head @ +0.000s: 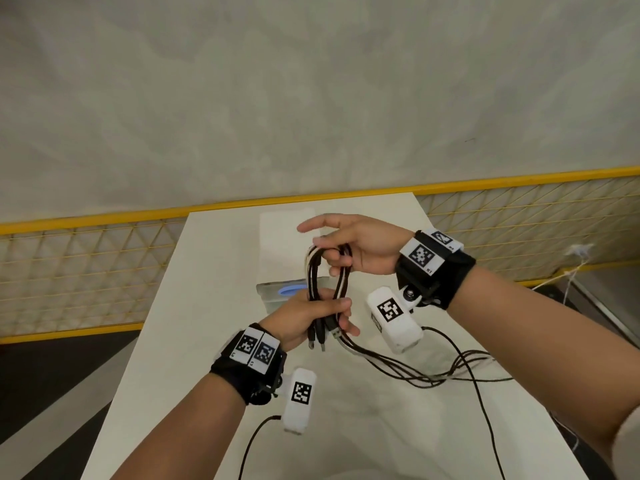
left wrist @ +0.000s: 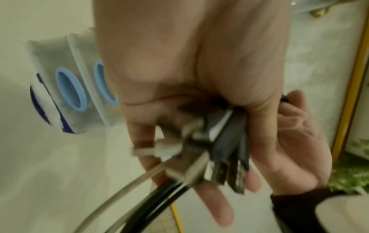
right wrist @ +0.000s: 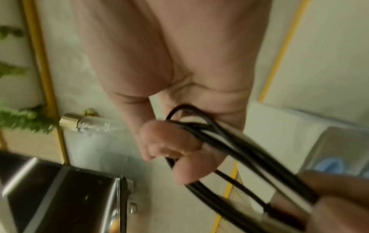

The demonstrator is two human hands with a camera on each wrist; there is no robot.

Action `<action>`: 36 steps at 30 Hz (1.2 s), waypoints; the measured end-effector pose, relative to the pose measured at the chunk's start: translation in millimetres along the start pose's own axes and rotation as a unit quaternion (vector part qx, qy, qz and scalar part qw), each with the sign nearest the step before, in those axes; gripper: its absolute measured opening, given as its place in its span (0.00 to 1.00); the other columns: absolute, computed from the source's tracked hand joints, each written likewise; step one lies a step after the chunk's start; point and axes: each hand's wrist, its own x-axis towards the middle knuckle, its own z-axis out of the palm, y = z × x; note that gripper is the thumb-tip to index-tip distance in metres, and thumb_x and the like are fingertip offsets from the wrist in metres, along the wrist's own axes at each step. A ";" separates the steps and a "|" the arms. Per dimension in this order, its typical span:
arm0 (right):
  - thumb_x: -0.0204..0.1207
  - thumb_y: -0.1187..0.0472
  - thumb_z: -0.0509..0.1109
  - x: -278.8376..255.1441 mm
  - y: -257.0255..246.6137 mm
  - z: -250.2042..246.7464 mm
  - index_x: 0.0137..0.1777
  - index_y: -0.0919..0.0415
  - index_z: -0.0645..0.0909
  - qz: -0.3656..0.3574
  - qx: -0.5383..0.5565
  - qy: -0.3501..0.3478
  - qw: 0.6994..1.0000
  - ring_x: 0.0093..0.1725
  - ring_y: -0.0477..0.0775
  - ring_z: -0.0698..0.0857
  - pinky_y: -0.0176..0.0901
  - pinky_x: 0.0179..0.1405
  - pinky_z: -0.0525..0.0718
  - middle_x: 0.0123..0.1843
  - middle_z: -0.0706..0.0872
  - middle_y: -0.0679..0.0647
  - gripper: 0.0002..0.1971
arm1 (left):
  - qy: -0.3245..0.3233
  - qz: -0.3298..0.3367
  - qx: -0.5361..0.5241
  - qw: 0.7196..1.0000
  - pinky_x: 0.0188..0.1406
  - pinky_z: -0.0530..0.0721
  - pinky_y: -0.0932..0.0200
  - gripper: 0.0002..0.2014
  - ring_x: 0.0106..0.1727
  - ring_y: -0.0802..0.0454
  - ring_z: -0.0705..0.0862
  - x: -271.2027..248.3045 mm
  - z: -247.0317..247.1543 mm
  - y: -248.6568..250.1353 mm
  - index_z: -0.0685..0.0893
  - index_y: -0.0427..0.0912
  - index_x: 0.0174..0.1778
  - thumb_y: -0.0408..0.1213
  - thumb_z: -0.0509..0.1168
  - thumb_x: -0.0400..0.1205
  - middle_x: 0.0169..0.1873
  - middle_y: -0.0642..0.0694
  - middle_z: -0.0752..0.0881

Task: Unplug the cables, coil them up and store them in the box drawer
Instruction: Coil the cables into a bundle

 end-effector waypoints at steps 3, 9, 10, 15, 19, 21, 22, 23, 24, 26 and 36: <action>0.84 0.59 0.58 2.4 -0.6 1.6 0.66 0.59 0.75 0.027 0.011 0.010 1.000 0.19 0.46 0.64 0.37 0.23 0.67 0.24 0.70 0.51 0.13 | 0.013 0.002 0.015 1.000 0.45 0.86 0.55 0.09 0.43 0.37 0.90 -1.5 -1.2 -0.9 0.84 0.33 0.40 0.37 0.70 0.75 0.29 0.39 0.88; 0.84 0.64 0.59 5.7 0.0 4.4 0.58 0.54 0.79 0.033 -0.037 0.013 0.999 0.17 0.43 0.59 0.35 0.17 0.58 0.25 0.68 0.51 0.09 | -0.039 0.054 -0.077 0.995 0.69 0.76 0.42 0.29 0.66 0.36 0.81 -2.7 -24.2 3.6 0.82 0.39 0.67 0.46 0.75 0.71 0.63 0.37 0.85; 0.84 0.64 0.60 5.9 1.3 6.8 0.56 0.55 0.80 0.028 -0.051 0.017 0.998 0.16 0.43 0.59 0.34 0.17 0.57 0.24 0.68 0.51 0.09 | -0.043 0.064 -0.080 0.994 0.70 0.76 0.42 0.31 0.69 0.37 0.80 -2.9 -28.9 8.1 0.81 0.40 0.68 0.48 0.76 0.71 0.66 0.38 0.83; 0.84 0.64 0.61 5.9 3.2 15.6 0.50 0.55 0.80 -0.007 -0.076 0.055 0.996 0.16 0.42 0.57 0.34 0.16 0.54 0.21 0.64 0.48 0.07 | 0.064 0.083 0.006 0.994 0.52 0.88 0.50 0.12 0.50 0.43 0.90 -1.7 -27.8 24.3 0.90 0.40 0.53 0.29 0.70 0.74 0.50 0.36 0.90; 0.80 0.66 0.66 8.1 0.7 18.8 0.42 0.56 0.77 -0.046 -0.064 0.091 0.993 0.16 0.41 0.57 0.32 0.14 0.52 0.18 0.62 0.44 0.06 | 0.098 0.107 0.203 0.968 0.34 0.87 0.58 0.13 0.40 0.47 0.90 3.8 -5.8 11.7 0.88 0.40 0.52 0.42 0.60 0.84 0.45 0.39 0.91; 0.77 0.68 0.68 9.8 2.5 19.5 0.38 0.56 0.75 -0.064 -0.057 0.114 0.990 0.15 0.42 0.56 0.32 0.14 0.52 0.17 0.62 0.44 0.09 | 0.080 0.082 0.154 0.981 0.25 0.81 0.60 0.16 0.33 0.48 0.87 2.4 2.2 10.3 0.88 0.45 0.51 0.50 0.58 0.82 0.35 0.46 0.91; 0.76 0.70 0.69 10.8 4.5 19.0 0.36 0.56 0.74 -0.071 -0.045 0.132 0.988 0.15 0.43 0.56 0.32 0.14 0.52 0.17 0.62 0.44 0.12 | 0.067 0.071 0.127 0.987 0.25 0.79 0.63 0.16 0.31 0.50 0.86 2.9 1.8 10.0 0.88 0.47 0.51 0.51 0.58 0.80 0.33 0.48 0.89; 0.75 0.72 0.69 11.6 5.9 18.7 0.34 0.56 0.72 -0.078 -0.034 0.151 0.985 0.15 0.43 0.56 0.31 0.14 0.52 0.16 0.63 0.44 0.14 | 0.045 0.064 0.112 0.991 0.27 0.77 0.63 0.16 0.32 0.51 0.86 3.8 1.7 10.5 0.88 0.49 0.51 0.51 0.58 0.81 0.33 0.47 0.89; 0.74 0.74 0.69 12.2 6.7 19.2 0.33 0.56 0.71 -0.086 -0.027 0.170 0.981 0.14 0.43 0.56 0.31 0.14 0.52 0.16 0.63 0.45 0.15 | 0.031 0.061 0.117 0.991 0.30 0.77 0.63 0.15 0.34 0.51 0.85 5.1 2.8 10.7 0.88 0.51 0.51 0.50 0.58 0.82 0.35 0.48 0.89; 0.72 0.76 0.68 14.2 8.4 23.1 0.31 0.56 0.69 -0.101 -0.031 0.190 0.976 0.14 0.43 0.56 0.30 0.14 0.53 0.18 0.64 0.48 0.17 | 0.017 0.061 0.120 0.991 0.32 0.76 0.68 0.14 0.35 0.58 0.85 6.2 6.2 10.7 0.87 0.48 0.48 0.47 0.56 0.84 0.36 0.53 0.89; 0.74 0.55 0.74 -1.0 42.6 7.8 0.74 0.48 0.61 -0.051 -0.211 0.140 0.966 0.64 0.45 0.76 0.45 0.62 0.79 0.65 0.74 0.48 0.33 | 0.119 0.104 -0.053 0.986 0.48 0.76 0.44 0.19 0.42 0.41 0.88 16.0 -4.1 13.8 0.73 0.40 0.32 0.47 0.55 0.87 0.24 0.46 0.81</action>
